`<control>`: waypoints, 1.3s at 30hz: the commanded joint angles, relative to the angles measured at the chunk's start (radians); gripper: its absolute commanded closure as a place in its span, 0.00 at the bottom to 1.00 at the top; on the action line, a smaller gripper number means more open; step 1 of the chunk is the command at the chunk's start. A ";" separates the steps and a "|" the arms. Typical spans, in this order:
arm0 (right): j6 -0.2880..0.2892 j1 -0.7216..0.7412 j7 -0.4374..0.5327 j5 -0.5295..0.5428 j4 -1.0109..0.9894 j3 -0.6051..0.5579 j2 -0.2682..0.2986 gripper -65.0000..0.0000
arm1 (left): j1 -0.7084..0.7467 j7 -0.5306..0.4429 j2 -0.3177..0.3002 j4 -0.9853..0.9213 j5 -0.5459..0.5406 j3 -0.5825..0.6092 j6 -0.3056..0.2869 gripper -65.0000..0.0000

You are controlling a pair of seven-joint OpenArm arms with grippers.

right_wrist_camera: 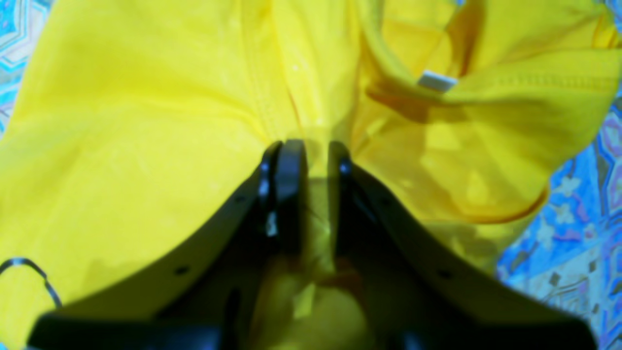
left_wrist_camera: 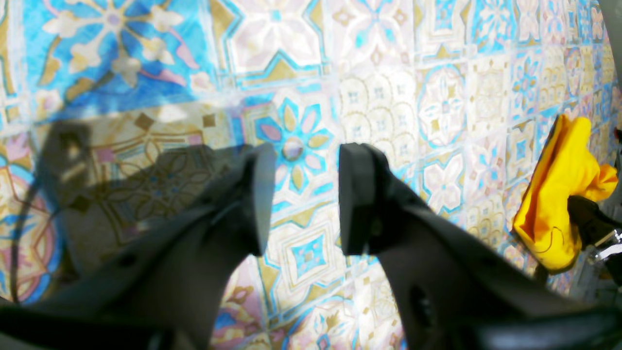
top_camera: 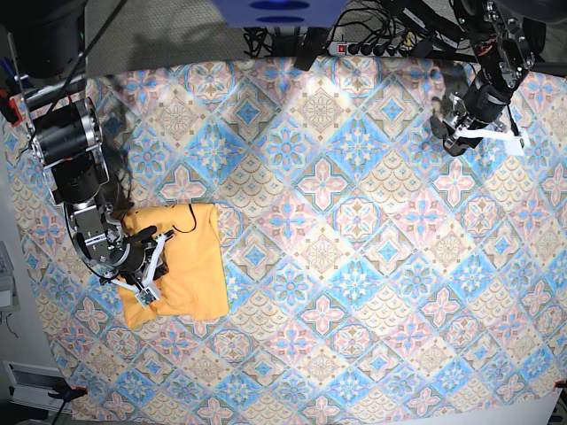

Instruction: Fold the T-shirt properly

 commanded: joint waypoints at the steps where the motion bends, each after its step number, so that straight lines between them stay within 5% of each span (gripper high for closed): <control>1: -0.004 0.004 0.032 0.015 0.054 0.043 0.020 0.86 | 0.000 -0.010 -0.011 0.021 -0.012 -0.004 -0.005 0.68; 13: -0.004 -0.389 -0.318 0.012 0.767 0.454 0.039 0.86 | 0.025 -0.008 -0.013 0.044 -0.011 -0.007 -0.005 0.68; 19: -0.004 -0.615 -0.416 0.012 1.045 0.599 0.039 0.86 | 0.095 -0.008 -0.011 0.151 -0.006 -0.007 -0.003 0.68; 34: -0.004 -1.141 -0.416 0.015 1.381 0.778 0.032 0.87 | 0.325 -0.010 -0.008 0.196 -0.012 -0.007 -0.003 0.68; 39: -0.004 -1.297 -0.329 0.016 1.381 0.803 0.014 0.87 | 0.408 -0.010 -0.008 0.197 -0.008 -0.002 -0.003 0.68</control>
